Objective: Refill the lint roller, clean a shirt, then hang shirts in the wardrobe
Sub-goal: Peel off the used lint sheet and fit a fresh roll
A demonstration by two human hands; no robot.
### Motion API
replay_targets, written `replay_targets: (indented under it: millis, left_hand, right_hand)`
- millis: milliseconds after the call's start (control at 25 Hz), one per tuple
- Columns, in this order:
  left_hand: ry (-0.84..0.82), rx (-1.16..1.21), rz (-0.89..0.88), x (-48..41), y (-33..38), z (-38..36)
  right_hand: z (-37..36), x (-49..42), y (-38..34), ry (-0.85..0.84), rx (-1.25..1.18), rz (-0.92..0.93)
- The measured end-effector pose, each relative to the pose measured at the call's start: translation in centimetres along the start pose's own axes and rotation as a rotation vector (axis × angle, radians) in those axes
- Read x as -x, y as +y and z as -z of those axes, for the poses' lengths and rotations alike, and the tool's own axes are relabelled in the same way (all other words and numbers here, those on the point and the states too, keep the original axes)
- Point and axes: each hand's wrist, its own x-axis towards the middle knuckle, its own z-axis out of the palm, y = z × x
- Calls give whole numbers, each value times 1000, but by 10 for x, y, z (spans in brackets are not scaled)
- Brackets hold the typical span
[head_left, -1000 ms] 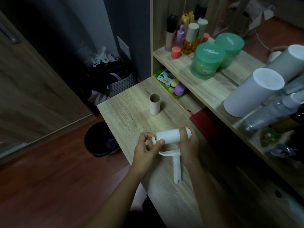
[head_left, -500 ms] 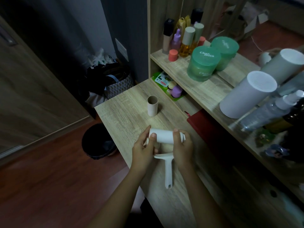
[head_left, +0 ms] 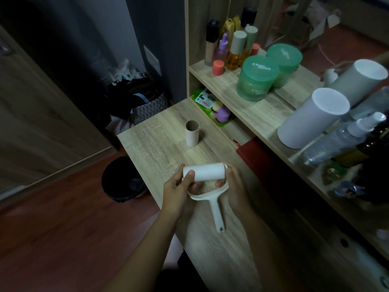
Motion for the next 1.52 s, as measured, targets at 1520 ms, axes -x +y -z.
replay_targets:
  millis: [1520]
  left_hand:
    - [251,246,61,-16,-9,18]
  right_hand:
    - [14,-15,42,54,849,169]
